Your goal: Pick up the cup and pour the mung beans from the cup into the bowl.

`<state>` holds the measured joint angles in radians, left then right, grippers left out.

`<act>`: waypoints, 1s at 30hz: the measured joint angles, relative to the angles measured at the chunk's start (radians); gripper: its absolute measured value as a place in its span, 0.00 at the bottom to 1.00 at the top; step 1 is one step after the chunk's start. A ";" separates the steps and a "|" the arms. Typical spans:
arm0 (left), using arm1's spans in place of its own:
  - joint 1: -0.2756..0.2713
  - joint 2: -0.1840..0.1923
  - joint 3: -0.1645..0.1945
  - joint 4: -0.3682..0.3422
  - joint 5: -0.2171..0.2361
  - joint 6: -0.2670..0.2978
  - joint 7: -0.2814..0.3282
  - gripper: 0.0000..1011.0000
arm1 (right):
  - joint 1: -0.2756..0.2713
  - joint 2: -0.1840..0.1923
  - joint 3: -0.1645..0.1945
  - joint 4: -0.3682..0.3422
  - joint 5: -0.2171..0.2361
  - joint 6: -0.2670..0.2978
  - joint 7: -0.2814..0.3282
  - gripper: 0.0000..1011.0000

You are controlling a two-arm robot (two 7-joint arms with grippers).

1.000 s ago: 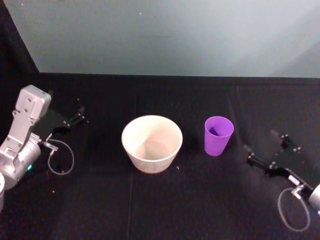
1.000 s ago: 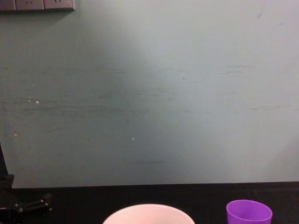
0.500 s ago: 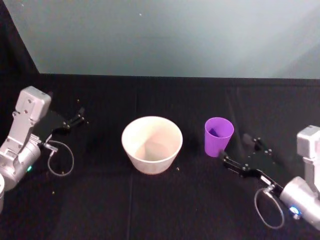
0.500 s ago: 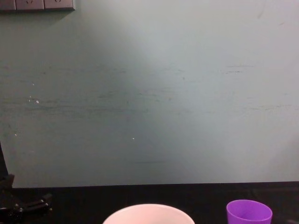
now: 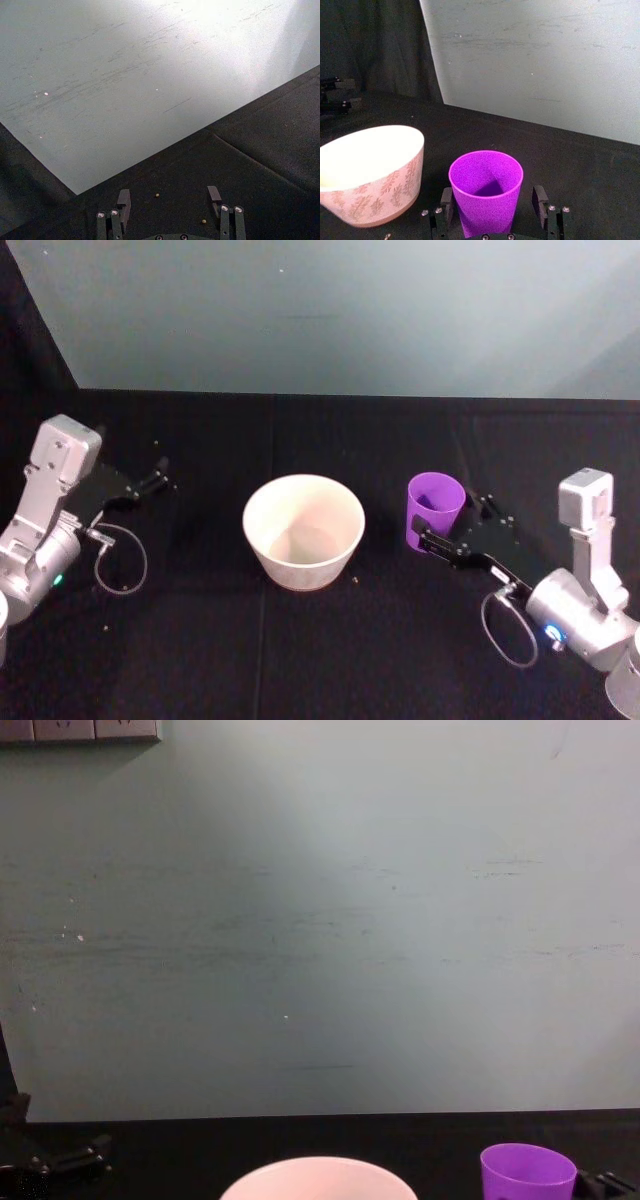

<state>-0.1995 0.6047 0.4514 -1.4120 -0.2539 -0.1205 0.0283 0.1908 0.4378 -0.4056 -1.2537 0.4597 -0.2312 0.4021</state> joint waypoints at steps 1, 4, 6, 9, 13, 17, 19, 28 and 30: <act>0.000 0.000 0.000 0.000 0.000 0.000 0.000 0.99 | 0.003 -0.004 0.000 0.003 -0.004 -0.001 0.000 0.99; 0.000 0.000 0.000 0.000 0.000 0.000 0.000 0.99 | 0.017 -0.018 0.001 0.015 -0.016 -0.001 -0.001 0.99; 0.000 0.000 0.000 0.000 0.000 0.000 0.000 0.99 | 0.025 -0.027 0.002 0.023 -0.023 -0.001 -0.001 0.99; 0.000 0.000 0.000 0.000 0.000 0.000 0.000 0.99 | 0.031 -0.037 0.005 0.031 -0.028 0.004 0.000 0.99; 0.000 0.000 0.000 0.000 0.000 0.000 0.000 0.99 | 0.036 -0.049 0.009 0.037 -0.033 0.011 0.006 0.99; 0.000 0.000 0.000 0.000 0.000 0.000 0.000 0.99 | 0.042 -0.060 0.013 0.044 -0.042 0.018 0.008 0.99; 0.000 0.000 0.000 0.000 0.000 0.000 0.000 0.99 | 0.045 -0.066 0.015 0.048 -0.048 0.020 0.009 0.99; 0.000 0.000 0.000 0.000 0.000 0.000 0.000 0.99 | 0.052 -0.089 0.027 0.050 -0.071 0.026 0.015 0.99; 0.000 0.000 0.000 0.000 0.000 0.000 0.000 0.99 | 0.055 -0.093 0.029 0.052 -0.077 0.026 0.015 0.99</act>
<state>-0.1995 0.6047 0.4514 -1.4120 -0.2539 -0.1205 0.0283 0.2454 0.3451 -0.3766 -1.2018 0.3829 -0.2055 0.4172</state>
